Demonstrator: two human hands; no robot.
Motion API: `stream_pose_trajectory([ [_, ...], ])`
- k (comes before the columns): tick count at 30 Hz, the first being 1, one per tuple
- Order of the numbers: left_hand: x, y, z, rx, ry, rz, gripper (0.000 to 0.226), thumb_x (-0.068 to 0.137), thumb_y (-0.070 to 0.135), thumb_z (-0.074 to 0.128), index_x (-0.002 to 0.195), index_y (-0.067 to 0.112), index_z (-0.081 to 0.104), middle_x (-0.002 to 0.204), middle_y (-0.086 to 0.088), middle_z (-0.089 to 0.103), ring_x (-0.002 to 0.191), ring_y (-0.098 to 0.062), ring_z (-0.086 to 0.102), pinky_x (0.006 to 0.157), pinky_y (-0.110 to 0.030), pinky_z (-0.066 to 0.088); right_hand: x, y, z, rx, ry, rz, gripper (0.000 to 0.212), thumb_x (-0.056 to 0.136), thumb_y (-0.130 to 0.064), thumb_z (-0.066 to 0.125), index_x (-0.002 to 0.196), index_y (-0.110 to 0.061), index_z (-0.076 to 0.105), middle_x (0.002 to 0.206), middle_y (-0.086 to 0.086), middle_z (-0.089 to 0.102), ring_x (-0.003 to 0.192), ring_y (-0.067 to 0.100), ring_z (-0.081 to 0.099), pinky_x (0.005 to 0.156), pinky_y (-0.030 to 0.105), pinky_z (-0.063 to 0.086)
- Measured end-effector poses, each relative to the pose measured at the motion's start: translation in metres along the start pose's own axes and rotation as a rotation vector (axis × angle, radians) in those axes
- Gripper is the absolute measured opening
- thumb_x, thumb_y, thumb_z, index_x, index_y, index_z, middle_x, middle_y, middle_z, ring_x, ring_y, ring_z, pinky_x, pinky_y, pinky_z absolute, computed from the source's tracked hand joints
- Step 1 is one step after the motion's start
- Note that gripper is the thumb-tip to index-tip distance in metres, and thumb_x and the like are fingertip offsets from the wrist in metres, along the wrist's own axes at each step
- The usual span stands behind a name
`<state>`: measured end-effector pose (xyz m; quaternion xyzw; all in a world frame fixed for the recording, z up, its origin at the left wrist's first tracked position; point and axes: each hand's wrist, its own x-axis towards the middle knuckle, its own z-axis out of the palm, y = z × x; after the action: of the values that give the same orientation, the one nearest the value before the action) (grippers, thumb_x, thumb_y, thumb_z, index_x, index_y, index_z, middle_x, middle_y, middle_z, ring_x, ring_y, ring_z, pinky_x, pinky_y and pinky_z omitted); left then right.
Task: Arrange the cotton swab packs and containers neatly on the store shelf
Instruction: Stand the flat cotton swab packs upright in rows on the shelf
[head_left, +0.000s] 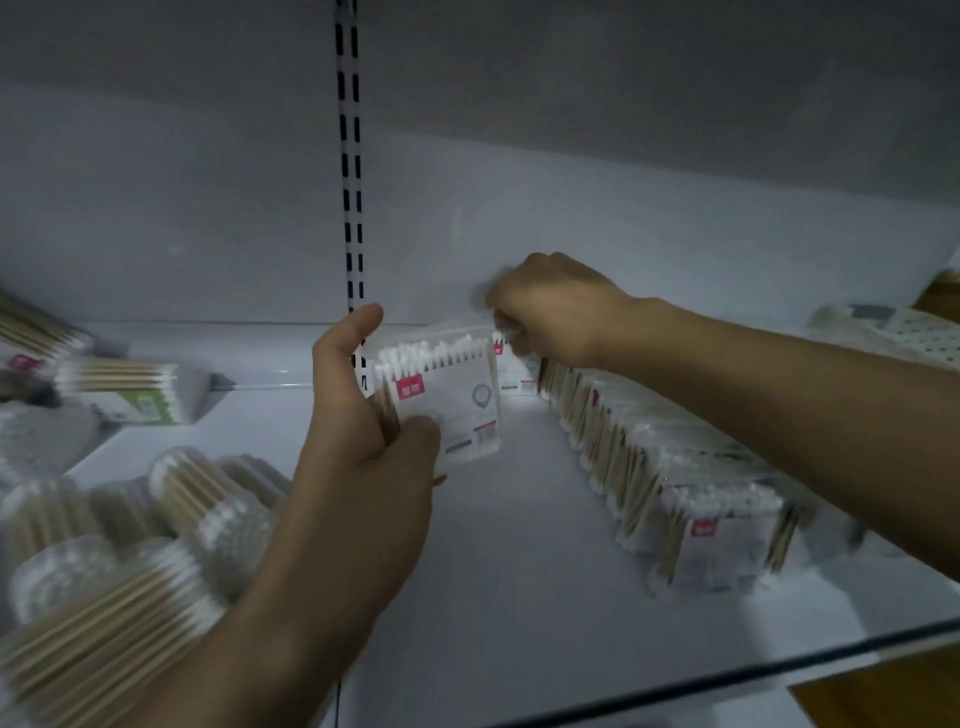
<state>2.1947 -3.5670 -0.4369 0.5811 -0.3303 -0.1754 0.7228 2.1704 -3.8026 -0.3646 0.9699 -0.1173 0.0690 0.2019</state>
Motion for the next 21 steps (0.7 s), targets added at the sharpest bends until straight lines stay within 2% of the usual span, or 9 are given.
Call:
stream_pose_trajectory([
  [4,-0.001,-0.004,-0.004,0.015,0.028,-0.037,0.041,0.100,-0.006,0.052,0.124,0.027,0.055,0.108,0.002,0.076,0.102,-0.022,0.073,0.080,-0.040,0.059,-0.001,0.005,-0.004,0.086,-0.042,-0.034,0.018,0.086,-0.014,0.072,0.090,-0.014,0.054,0.089,0.002,0.055,0.083,0.024,0.053,0.068,0.032,0.039],
  [6,0.000,-0.003,-0.007,0.033,0.039,-0.045,0.034,0.100,-0.004,0.054,0.116,0.025,0.061,0.106,0.002,0.077,0.100,-0.022,0.074,0.082,-0.042,0.059,-0.006,0.006,-0.018,0.188,0.057,-0.050,0.014,0.094,-0.027,0.066,0.101,-0.015,0.062,0.095,0.000,0.065,0.087,0.023,0.060,0.075,0.035,0.048],
  [8,0.001,0.000,-0.010,0.036,0.044,-0.036,0.032,0.099,-0.005,0.056,0.111,0.024,0.064,0.103,0.002,0.077,0.095,-0.017,0.075,0.082,-0.041,0.060,-0.019,-0.001,-0.043,0.489,0.123,0.000,0.018,0.099,-0.033,0.060,0.109,-0.020,0.068,0.102,-0.004,0.072,0.090,0.016,0.068,0.085,0.038,0.055],
  [10,0.001,0.003,-0.013,0.030,0.041,-0.028,0.031,0.098,-0.004,0.059,0.111,0.023,0.066,0.102,0.000,0.077,0.091,-0.015,0.076,0.081,-0.038,0.061,-0.035,-0.011,-0.063,0.879,-0.058,-0.016,0.021,0.101,-0.035,0.059,0.118,-0.024,0.065,0.106,-0.006,0.074,0.093,0.010,0.072,0.084,0.032,0.059],
  [11,0.001,0.005,-0.014,0.025,0.036,-0.022,0.029,0.097,-0.003,0.060,0.112,0.021,0.067,0.100,-0.002,0.078,0.089,-0.016,0.076,0.080,-0.037,0.062,-0.042,-0.018,-0.069,0.960,-0.144,-0.077,0.024,0.099,-0.030,0.063,0.122,-0.021,0.064,0.108,-0.003,0.074,0.096,0.012,0.073,0.083,0.032,0.060],
  [13,0.001,0.008,-0.013,0.003,0.027,-0.019,0.026,0.096,-0.001,0.063,0.114,0.018,0.068,0.096,-0.004,0.078,0.087,-0.018,0.077,0.080,-0.037,0.062,-0.050,-0.027,-0.067,0.956,-0.168,-0.189,0.031,0.090,-0.018,0.075,0.120,-0.015,0.066,0.109,0.001,0.075,0.097,0.017,0.073,0.086,0.035,0.060],
  [16,0.002,0.004,-0.010,0.075,0.050,0.003,0.024,0.096,0.004,0.065,0.115,0.019,0.067,0.089,0.005,0.078,0.083,-0.008,0.075,0.082,-0.031,0.060,-0.049,-0.020,-0.061,0.929,-0.117,-0.159,0.027,0.086,-0.009,0.079,0.111,-0.010,0.071,0.104,0.002,0.076,0.095,0.019,0.074,0.088,0.037,0.060],
  [19,-0.002,-0.010,-0.016,0.434,0.019,0.148,0.029,0.097,0.023,0.062,0.126,0.026,0.063,0.108,0.017,0.073,0.100,0.002,0.068,0.090,-0.022,0.053,-0.047,0.003,-0.056,0.640,-0.073,-0.027,0.023,0.084,-0.018,0.081,0.106,-0.016,0.075,0.101,-0.006,0.075,0.091,0.012,0.070,0.088,0.037,0.057],
  [21,-0.007,-0.015,-0.022,0.739,-0.118,0.210,0.035,0.097,0.031,0.058,0.132,0.029,0.061,0.124,0.019,0.065,0.101,0.000,0.061,0.094,-0.018,0.045,-0.043,0.010,-0.046,0.420,-0.051,0.027,0.026,0.081,-0.027,0.082,0.105,-0.020,0.074,0.101,-0.008,0.074,0.088,0.012,0.067,0.084,0.035,0.055],
])
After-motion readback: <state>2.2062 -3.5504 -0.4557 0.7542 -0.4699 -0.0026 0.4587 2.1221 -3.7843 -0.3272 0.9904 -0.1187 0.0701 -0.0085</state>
